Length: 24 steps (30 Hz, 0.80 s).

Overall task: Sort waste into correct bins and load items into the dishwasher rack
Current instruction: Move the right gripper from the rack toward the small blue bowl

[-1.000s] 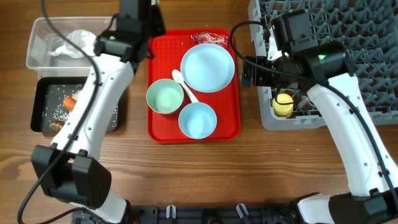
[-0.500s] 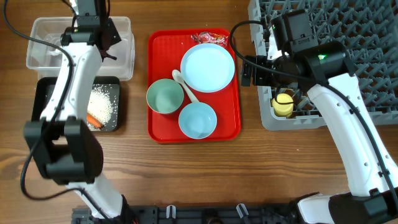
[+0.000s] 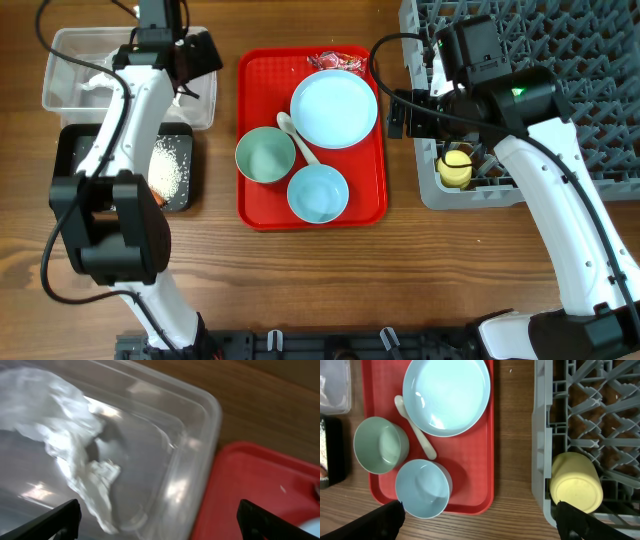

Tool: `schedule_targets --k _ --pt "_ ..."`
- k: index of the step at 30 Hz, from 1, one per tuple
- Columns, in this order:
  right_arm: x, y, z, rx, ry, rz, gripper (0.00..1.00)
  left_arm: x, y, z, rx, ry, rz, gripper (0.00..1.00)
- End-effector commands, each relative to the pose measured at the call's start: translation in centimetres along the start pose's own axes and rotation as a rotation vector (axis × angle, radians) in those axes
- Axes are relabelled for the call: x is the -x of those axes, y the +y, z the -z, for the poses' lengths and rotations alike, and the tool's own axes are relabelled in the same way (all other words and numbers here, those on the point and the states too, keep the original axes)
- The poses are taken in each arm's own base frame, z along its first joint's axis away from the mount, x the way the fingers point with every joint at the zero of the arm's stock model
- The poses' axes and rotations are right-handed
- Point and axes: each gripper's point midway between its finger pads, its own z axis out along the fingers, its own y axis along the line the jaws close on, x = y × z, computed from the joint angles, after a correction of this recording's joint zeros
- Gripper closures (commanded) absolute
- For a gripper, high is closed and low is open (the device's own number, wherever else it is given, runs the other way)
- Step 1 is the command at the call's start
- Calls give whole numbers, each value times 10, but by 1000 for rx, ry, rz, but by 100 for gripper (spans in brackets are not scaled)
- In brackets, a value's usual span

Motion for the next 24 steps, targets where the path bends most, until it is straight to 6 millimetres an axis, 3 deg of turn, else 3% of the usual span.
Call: schedule_targets --k 1,4,13,24 --pt "0 -3 -4 -18 4 -4 1 -8 -49 56 -173 12 -61 0" --pt "1 -3 -4 -17 2 -4 0 -35 -70 80 -194 77 -123 0" --pt "2 3 -4 12 -2 -2 0 -92 -87 96 -178 243 -221 0" --pt "4 20 -3 109 1 2 1 -125 -96 107 -165 334 -287 0"
